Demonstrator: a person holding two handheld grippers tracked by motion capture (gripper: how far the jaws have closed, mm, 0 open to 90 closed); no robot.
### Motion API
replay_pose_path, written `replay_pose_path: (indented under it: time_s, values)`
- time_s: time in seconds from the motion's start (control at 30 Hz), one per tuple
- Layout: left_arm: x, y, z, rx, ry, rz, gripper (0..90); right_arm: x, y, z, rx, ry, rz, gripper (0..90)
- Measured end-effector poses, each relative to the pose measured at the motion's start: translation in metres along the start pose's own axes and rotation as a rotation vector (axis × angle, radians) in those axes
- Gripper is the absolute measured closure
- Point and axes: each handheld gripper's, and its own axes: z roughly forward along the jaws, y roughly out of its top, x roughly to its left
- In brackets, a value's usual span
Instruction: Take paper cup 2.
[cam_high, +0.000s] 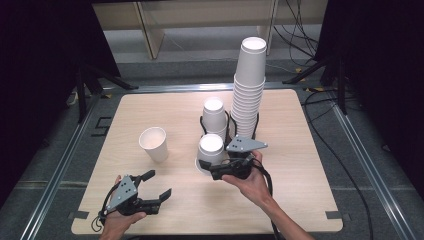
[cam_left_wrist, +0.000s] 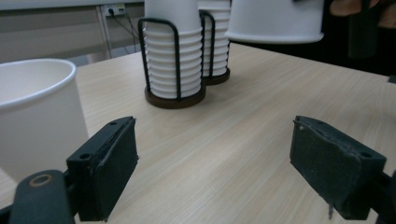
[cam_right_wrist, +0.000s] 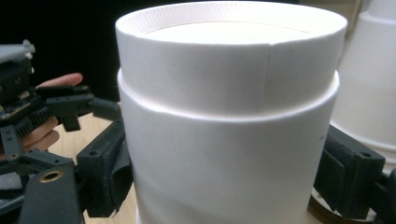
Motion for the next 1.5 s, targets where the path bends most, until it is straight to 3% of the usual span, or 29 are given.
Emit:
replay_pose_path:
  time_s: [0.03,0.1,0.13,0.17,0.23,0.3,0.33,0.37,0.4,0.73,0.97,1.03,1.3,1.33,1.37,1.5]
  values:
    - [-0.001,0.002,-0.001,0.017,0.005,0.008,14.7,0.002,0.000,0.002,0.015,-0.007,-0.006,17.8]
    - [-0.003,0.005,0.003,-0.019,-0.015,0.007,14.7,0.005,-0.001,0.007,0.012,0.011,-0.009,17.8]
    - [-0.004,0.007,0.002,0.001,-0.013,0.019,14.7,0.008,-0.002,0.012,0.012,0.035,0.003,17.8]
    - [-0.005,0.007,0.003,-0.007,-0.023,0.019,14.7,0.009,-0.002,0.013,0.019,0.030,-0.006,17.8]
    - [-0.008,0.009,0.005,0.007,-0.030,0.016,14.7,0.011,-0.003,0.019,0.019,0.053,-0.002,17.8]
    - [-0.011,0.009,0.010,0.016,-0.048,0.006,14.7,0.013,-0.002,0.021,0.030,0.042,-0.015,17.8]
    - [-0.012,0.009,0.013,0.001,-0.059,0.001,14.7,0.014,-0.002,0.025,0.017,0.065,-0.011,17.8]
    - [-0.013,0.010,0.014,0.018,-0.059,0.004,14.7,0.016,-0.002,0.026,0.020,0.053,-0.016,17.8]
    - [-0.014,0.011,0.017,-0.001,-0.069,-0.007,14.7,0.017,-0.002,0.027,0.017,0.075,-0.004,17.8]
    - [-0.015,0.009,0.027,0.029,-0.080,0.007,14.7,0.023,-0.003,0.035,0.019,0.095,-0.015,17.9]
    - [-0.015,0.006,0.030,-0.004,-0.104,-0.035,14.7,0.032,-0.004,0.042,0.025,0.121,-0.026,17.9]
    - [-0.016,0.007,0.028,0.014,-0.102,-0.040,14.7,0.035,-0.004,0.044,0.038,0.122,-0.030,18.0]
    - [-0.016,0.008,0.027,0.016,-0.100,-0.052,8.3,0.048,-0.008,0.053,0.040,0.174,-0.009,18.3]
    - [-0.016,0.008,0.027,0.014,-0.099,-0.052,6.8,0.049,-0.007,0.053,0.047,0.175,-0.037,18.3]
    - [-0.016,0.008,0.028,0.001,-0.105,-0.056,5.9,0.050,-0.007,0.053,0.044,0.174,-0.031,18.4]
    - [-0.017,0.008,0.028,0.018,-0.102,-0.054,3.0,0.055,-0.008,0.057,0.041,0.223,-0.015,18.3]
